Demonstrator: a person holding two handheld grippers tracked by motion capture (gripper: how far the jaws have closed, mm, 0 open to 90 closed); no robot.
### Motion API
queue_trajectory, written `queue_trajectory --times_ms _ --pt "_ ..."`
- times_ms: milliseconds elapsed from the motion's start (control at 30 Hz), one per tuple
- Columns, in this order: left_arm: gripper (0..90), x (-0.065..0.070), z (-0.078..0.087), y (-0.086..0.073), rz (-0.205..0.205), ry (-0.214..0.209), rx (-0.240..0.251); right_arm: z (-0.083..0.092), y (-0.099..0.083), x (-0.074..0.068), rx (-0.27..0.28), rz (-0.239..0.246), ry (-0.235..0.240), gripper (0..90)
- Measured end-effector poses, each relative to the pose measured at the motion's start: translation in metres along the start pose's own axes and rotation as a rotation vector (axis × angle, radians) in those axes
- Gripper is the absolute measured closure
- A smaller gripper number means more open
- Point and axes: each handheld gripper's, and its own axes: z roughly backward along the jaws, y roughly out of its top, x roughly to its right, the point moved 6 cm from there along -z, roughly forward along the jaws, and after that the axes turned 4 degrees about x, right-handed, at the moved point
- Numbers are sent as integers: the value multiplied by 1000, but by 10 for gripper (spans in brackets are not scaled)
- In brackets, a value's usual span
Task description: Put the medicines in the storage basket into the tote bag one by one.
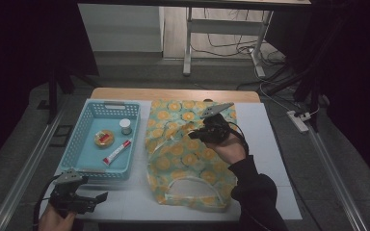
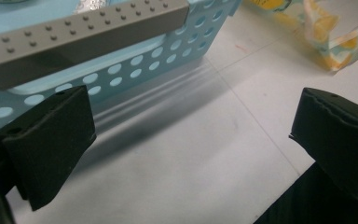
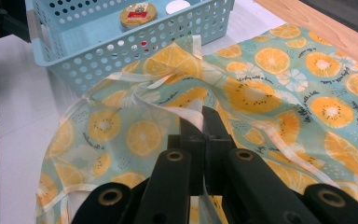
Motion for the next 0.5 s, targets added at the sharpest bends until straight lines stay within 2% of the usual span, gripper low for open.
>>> queue_trajectory --times_ms 133,500 --pt "0 -1 2 2 4 -45 21 -1 -1 1 -6 -6 -2 899" --pt "0 2 13 14 11 -51 25 0 -1 2 -5 -4 -2 899"
